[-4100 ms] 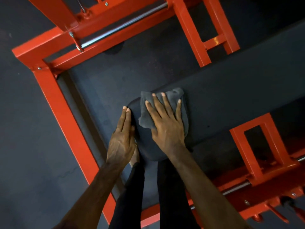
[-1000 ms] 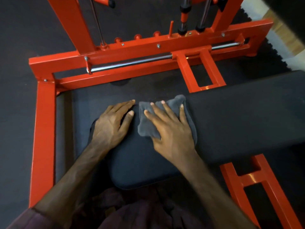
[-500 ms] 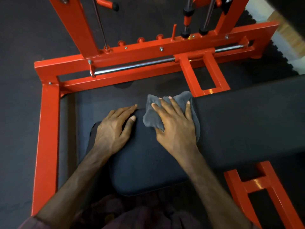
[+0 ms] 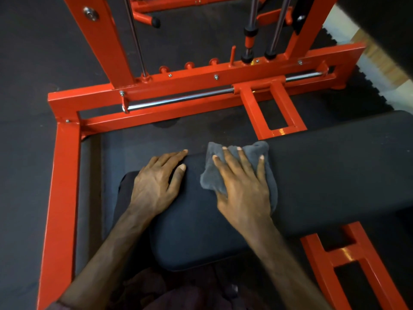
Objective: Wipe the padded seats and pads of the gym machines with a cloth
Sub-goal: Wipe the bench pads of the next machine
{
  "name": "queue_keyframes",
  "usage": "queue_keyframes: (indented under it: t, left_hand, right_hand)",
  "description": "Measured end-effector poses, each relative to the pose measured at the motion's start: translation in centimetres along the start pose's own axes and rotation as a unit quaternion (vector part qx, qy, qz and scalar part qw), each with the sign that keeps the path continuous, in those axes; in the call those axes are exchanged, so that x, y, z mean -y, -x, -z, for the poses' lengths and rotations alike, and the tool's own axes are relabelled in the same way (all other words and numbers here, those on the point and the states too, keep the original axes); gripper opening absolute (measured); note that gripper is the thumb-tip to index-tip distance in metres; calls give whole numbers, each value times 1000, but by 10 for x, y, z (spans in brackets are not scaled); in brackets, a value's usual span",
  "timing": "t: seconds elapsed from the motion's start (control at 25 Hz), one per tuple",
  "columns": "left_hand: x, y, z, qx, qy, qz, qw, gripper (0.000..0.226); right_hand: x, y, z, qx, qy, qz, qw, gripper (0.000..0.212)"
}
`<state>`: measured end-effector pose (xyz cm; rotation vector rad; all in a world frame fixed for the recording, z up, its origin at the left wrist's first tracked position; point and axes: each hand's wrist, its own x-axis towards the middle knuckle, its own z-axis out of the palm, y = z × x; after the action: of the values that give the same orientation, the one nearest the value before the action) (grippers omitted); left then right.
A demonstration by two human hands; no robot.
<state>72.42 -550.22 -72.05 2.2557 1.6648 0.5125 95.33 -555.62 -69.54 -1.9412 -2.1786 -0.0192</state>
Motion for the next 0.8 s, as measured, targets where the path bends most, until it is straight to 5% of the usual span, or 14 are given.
queue_keyframes:
  t: [0.08,0.28,0.48,0.64,0.8]
  left_hand:
    - [-1,-1,-1,7,-16,-3,1000,49]
    - [-7,1,4,16,-29,10,999,49]
    - [-16,-14,7,61,-48,18,997,52]
    - [-23,-28,5,90,-56,-1,994,48]
    - [-29,-30,3,78,-63,-5,995,46]
  right_hand:
    - [1,-20,-6,1,-19,61,998,70]
    - [-25,-10,3,-21,-4,-71,997,77]
    - [-31,-9,0,-12,-24,33,999,69]
    - [-40,-11,3,-31,-7,-80,996,73]
    - [-26,18,3,-22,-15,-2,1000,70]
